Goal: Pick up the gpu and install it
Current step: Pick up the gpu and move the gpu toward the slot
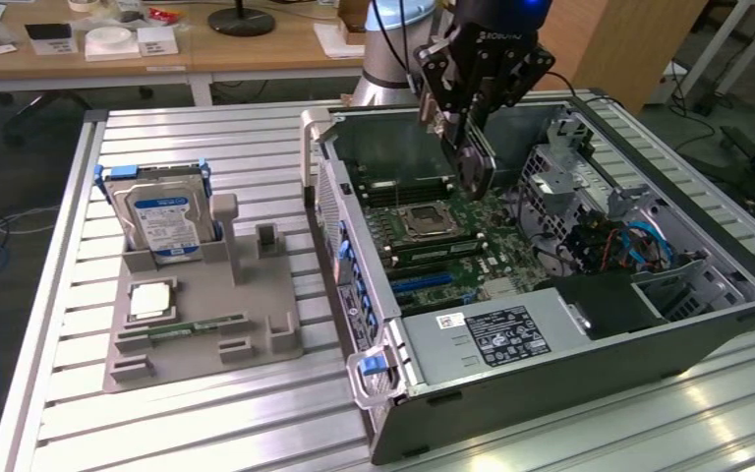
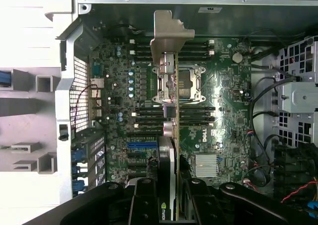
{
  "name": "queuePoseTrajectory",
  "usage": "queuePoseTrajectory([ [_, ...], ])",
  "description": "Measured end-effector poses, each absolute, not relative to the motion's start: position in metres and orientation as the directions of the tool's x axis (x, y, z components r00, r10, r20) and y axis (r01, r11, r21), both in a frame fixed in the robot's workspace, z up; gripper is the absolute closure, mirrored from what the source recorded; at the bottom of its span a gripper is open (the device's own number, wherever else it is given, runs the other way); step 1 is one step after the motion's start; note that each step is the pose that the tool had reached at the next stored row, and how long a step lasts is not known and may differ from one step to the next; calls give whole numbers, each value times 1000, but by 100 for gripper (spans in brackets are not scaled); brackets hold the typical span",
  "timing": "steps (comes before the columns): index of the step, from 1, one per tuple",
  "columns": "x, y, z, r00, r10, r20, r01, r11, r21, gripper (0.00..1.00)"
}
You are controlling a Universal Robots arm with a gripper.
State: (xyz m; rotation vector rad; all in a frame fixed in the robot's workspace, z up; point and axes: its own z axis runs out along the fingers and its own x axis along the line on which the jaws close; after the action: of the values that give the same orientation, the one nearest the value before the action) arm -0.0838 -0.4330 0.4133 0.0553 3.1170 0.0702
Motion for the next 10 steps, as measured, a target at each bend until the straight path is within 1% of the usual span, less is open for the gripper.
queuePoseTrajectory([
  [10,-80,-433,413,-999,36,-22,35,998,45,74],
])
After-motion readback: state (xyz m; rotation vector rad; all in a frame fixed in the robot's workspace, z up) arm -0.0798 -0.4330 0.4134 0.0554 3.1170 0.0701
